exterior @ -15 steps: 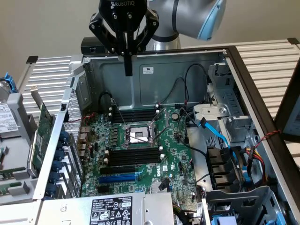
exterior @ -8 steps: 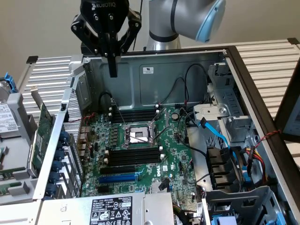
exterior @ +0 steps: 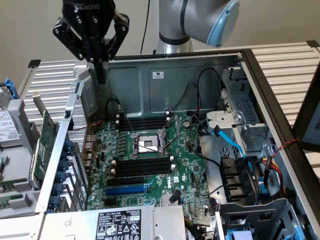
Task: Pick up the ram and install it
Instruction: 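Reach for the ram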
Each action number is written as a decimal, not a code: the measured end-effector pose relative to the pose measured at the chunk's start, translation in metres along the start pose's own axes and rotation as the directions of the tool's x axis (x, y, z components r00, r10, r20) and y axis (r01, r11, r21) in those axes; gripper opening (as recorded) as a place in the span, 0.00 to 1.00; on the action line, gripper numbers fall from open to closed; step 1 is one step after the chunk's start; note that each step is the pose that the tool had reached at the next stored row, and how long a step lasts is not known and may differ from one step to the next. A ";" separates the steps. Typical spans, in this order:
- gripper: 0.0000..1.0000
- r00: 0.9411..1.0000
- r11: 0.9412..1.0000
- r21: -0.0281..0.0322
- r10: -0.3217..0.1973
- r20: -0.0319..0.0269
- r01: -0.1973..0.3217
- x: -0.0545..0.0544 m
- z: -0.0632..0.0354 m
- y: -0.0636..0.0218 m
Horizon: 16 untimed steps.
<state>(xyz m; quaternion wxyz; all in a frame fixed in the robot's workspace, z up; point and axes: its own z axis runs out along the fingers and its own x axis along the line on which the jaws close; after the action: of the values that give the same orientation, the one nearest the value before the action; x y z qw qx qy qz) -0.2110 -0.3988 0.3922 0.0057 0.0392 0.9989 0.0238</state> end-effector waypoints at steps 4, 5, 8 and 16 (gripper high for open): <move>0.11 1.000 1.000 0.000 0.000 0.000 0.000 0.018 0.0007 -0.0014; 0.11 1.000 1.000 0.000 0.000 0.000 0.000 0.023 0.0009 -0.0019; 0.11 1.000 1.000 0.000 0.000 0.000 0.000 0.036 0.0013 -0.0029; 0.11 1.000 1.000 0.000 0.000 0.000 0.000 0.073 0.0021 -0.0058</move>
<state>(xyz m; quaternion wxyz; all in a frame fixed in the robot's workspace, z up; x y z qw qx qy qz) -0.2837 -0.3988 0.3891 0.0057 0.0391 0.9989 0.0238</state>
